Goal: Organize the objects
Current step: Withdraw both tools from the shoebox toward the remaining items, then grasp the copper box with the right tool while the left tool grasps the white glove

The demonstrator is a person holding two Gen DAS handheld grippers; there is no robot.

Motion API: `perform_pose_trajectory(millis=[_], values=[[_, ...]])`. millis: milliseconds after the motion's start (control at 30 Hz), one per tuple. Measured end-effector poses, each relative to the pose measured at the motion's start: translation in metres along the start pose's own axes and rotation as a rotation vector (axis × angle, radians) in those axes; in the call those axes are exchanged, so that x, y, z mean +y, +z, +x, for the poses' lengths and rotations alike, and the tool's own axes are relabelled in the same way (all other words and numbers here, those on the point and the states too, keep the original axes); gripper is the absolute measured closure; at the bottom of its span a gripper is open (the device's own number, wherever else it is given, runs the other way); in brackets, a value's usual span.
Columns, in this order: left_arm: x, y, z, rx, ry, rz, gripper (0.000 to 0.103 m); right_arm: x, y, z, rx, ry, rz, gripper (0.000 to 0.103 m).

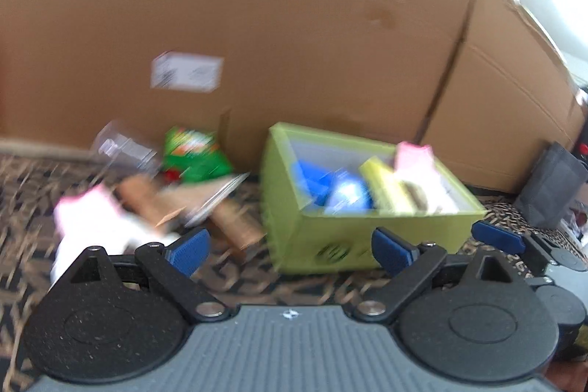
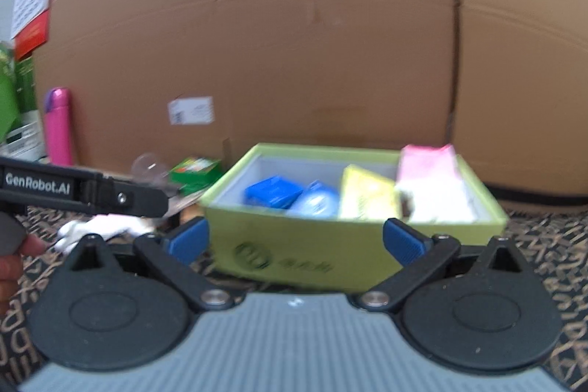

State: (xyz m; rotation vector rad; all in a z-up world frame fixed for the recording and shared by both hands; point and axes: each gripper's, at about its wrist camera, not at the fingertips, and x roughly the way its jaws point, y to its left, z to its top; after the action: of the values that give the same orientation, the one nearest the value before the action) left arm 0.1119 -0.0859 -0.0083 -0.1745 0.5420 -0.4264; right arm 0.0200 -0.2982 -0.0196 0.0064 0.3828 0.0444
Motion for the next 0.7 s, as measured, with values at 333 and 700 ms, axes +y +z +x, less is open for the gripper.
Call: perform_pose_trajectory(millis=[333,700], values=[[0.095,-0.032,-0.018,0.041,0.237,-0.114,0.005,0.059,-0.032,0.02,0.112,0.127,-0.001,0.0],[0.126,-0.011,0.023,0.105,0.252,-0.092,0.033,0.1,-0.023,0.039,0.131,0.173,-0.091,0.0]])
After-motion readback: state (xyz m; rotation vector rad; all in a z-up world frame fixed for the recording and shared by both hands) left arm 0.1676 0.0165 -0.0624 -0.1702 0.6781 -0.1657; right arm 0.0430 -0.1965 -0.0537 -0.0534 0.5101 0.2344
